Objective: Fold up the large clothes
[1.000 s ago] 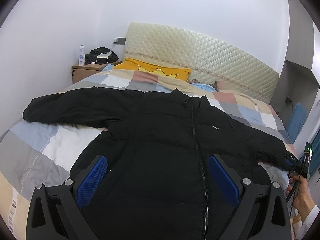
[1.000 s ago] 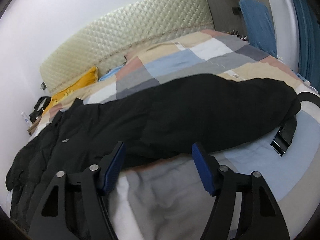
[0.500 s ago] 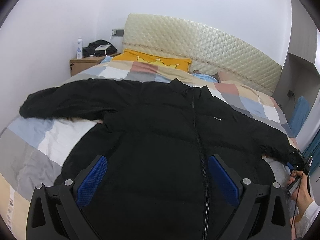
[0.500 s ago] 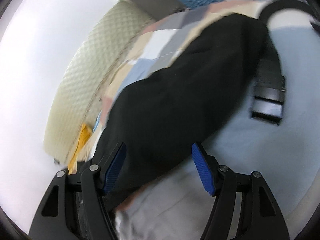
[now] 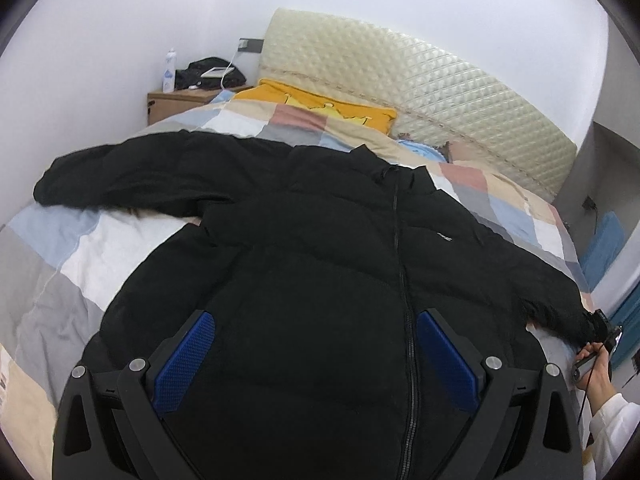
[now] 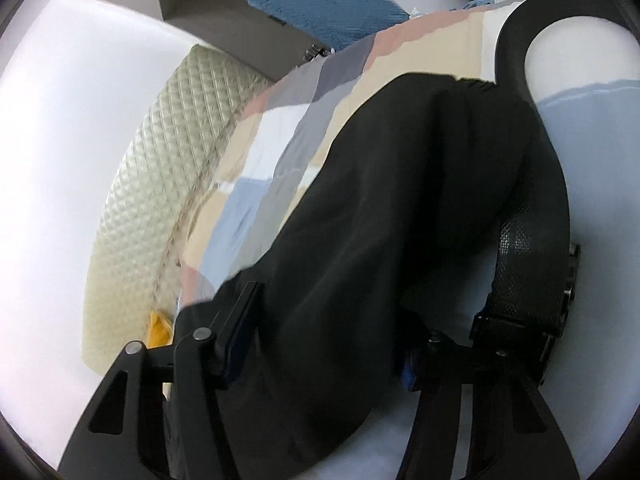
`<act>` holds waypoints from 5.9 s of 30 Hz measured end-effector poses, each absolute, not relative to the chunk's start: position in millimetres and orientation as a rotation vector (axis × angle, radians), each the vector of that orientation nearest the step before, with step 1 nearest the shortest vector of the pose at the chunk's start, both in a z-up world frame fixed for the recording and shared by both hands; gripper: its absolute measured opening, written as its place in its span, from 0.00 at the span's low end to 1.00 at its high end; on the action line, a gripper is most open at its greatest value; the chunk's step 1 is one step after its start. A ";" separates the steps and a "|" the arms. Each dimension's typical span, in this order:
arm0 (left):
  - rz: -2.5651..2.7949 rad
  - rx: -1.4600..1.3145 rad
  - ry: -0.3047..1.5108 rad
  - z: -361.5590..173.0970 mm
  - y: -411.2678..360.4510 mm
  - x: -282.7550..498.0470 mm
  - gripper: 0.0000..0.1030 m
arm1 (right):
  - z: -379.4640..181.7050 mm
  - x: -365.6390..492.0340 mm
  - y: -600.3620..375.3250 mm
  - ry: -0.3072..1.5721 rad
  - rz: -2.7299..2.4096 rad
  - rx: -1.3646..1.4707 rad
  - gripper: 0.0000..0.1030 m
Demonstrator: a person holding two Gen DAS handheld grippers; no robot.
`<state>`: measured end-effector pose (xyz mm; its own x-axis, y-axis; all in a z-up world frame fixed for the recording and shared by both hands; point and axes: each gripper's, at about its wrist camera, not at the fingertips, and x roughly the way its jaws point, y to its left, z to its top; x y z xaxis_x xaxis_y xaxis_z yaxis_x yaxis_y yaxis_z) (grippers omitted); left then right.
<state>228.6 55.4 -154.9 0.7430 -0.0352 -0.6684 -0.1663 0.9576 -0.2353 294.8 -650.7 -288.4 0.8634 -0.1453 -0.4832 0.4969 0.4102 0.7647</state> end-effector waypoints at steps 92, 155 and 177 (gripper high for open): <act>0.319 -0.118 0.467 -117.2 151.0 200.4 0.99 | -134.5 404.2 -4.7 0.550 0.324 0.159 0.15; 0.083 -0.136 0.603 -123.2 114.4 186.6 0.99 | -57.3 178.7 -173.5 0.462 0.192 0.048 0.79; -0.044 -0.077 0.605 -117.7 61.4 148.6 0.99 | -101.7 93.2 -221.3 0.515 0.144 0.139 0.80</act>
<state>148.5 61.4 -117.7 0.8218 -0.0643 -0.5661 0.0192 0.9962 -0.0852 93.2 -221.3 -101.7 0.8608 0.1717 -0.4790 -0.1018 0.9805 0.1683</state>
